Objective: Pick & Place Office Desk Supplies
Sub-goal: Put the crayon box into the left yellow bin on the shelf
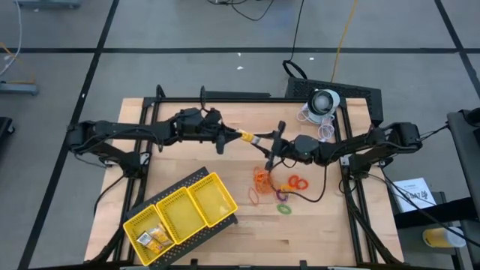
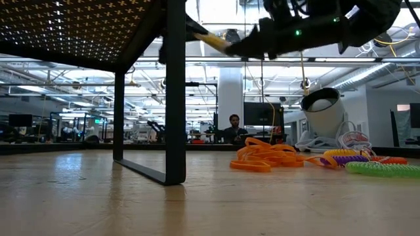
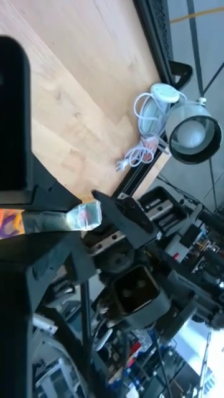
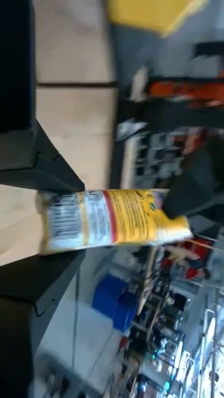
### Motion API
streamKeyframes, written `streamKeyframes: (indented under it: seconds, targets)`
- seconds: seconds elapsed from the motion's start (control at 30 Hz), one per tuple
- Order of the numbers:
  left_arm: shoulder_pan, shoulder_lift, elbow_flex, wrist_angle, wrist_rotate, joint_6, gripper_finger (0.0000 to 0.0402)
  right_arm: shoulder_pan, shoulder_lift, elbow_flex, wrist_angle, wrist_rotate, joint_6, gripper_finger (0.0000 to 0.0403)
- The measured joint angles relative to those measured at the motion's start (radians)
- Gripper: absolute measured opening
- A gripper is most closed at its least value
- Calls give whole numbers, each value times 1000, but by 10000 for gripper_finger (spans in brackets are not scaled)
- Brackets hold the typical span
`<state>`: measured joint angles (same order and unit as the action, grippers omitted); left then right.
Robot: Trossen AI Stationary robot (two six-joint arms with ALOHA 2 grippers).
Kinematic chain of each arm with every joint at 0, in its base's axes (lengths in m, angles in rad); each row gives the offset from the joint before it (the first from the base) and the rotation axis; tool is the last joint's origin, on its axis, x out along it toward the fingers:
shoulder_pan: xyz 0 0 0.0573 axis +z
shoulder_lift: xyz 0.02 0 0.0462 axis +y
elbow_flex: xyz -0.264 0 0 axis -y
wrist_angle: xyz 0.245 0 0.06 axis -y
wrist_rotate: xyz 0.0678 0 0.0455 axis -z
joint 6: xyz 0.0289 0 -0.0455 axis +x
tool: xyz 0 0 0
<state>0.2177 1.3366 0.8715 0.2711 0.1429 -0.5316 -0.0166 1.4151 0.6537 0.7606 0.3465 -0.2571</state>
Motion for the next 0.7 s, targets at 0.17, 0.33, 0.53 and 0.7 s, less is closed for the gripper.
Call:
streamKeyframes:
  seconds: [0.17,0.33,0.53,0.7]
  targets:
    - [11,-125,2,-156,-1,18,47,0,-16,1,-2,7,36,142]
    - [13,-279,5,-310,-21,32,39,-2,-14,-6,-17,25,11,142]
    - [-9,-470,3,-496,17,-68,46,-2,-11,-5,-23,21,2,142]
    - [-55,-632,3,-661,246,-141,48,-4,-12,-4,-22,20,-18,142]
